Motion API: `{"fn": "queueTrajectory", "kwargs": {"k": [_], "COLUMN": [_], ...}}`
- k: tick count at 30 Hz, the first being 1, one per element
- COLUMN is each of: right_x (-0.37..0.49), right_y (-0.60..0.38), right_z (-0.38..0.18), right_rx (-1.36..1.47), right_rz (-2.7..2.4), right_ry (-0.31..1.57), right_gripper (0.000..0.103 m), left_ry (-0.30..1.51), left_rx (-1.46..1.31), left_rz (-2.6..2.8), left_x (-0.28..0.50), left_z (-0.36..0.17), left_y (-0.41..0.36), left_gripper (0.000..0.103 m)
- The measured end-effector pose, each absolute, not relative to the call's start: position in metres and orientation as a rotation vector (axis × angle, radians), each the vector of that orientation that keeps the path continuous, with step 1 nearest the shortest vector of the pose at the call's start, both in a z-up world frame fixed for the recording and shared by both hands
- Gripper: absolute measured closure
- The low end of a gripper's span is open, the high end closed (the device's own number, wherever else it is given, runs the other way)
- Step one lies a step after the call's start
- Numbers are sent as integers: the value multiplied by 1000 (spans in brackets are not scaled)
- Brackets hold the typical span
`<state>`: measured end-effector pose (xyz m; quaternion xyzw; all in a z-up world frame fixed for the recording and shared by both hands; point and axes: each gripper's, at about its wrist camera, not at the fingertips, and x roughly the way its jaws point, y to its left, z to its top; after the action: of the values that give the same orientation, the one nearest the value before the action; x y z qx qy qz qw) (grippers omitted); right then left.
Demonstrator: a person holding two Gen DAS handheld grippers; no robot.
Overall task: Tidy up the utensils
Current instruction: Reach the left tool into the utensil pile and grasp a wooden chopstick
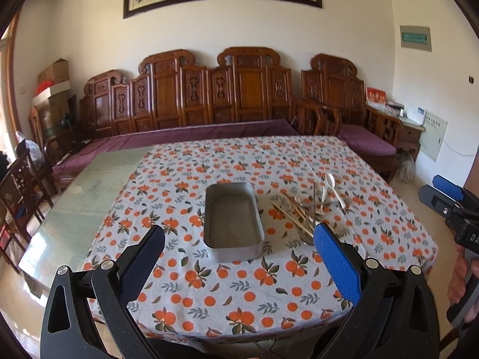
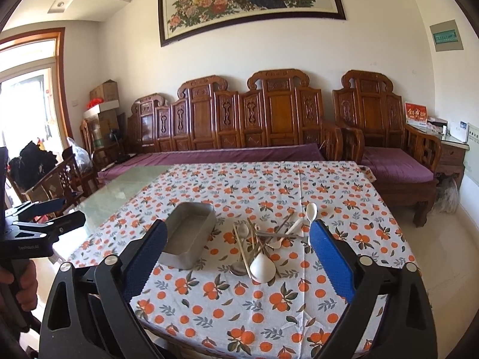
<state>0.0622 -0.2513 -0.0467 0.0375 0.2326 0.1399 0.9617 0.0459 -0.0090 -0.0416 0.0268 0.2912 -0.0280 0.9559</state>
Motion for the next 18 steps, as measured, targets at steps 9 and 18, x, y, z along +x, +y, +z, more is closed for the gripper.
{"fn": "queueTrajectory", "kwargs": {"k": [9,18], "right_x": [107,152], "right_y": [-258,-266], "right_z": [-82,-108], "right_rx": [62,57], "right_rz": [309,324], "right_ry": [547,620], "right_gripper": [28,42], "left_ry": [660,729], "left_rx": [95,135], "left_rz": [-106,-161], "left_x": [81,111], "left_z": [-67,-91], "left_y": [-23,-40], "left_gripper": [7,10]}}
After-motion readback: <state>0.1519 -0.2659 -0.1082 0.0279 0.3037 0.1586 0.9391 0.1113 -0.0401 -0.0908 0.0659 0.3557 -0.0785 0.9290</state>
